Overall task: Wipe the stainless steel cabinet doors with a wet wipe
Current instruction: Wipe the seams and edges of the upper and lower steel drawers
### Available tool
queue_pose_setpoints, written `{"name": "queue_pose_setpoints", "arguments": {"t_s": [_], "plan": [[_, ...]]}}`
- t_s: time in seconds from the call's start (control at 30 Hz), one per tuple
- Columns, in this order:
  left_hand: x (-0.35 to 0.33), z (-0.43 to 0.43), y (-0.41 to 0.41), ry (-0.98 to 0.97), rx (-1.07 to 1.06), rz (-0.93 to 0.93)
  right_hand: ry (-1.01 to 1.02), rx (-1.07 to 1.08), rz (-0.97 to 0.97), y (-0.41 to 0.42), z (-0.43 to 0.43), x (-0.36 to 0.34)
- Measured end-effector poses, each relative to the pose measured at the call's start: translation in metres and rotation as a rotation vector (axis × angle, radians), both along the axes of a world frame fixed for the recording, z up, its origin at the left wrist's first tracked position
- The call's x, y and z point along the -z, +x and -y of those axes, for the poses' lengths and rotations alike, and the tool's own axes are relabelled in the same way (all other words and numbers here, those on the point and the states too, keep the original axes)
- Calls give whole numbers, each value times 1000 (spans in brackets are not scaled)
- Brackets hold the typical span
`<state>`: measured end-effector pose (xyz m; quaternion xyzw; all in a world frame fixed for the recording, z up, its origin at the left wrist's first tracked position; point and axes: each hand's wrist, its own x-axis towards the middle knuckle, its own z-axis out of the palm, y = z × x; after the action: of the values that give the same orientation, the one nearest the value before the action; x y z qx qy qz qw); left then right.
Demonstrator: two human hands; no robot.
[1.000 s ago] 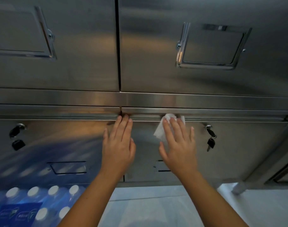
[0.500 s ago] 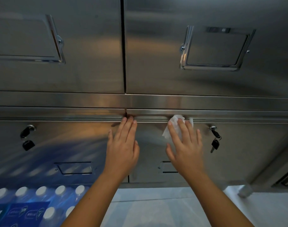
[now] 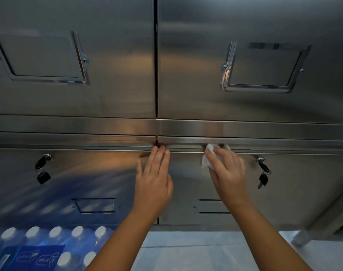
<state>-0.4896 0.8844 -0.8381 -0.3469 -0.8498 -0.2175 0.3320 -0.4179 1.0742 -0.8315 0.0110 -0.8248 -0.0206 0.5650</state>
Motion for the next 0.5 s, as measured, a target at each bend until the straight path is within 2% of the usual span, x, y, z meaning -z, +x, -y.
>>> {"name": "queue_pose_setpoints", "arguments": {"t_s": [0.33,0.5], "plan": [[-10,5,5,-42,0,-16,-51,-72,-7,9,13,-4],[-22,3,20,17,101,-52,-109,-137,35,19,27,-8]]}}
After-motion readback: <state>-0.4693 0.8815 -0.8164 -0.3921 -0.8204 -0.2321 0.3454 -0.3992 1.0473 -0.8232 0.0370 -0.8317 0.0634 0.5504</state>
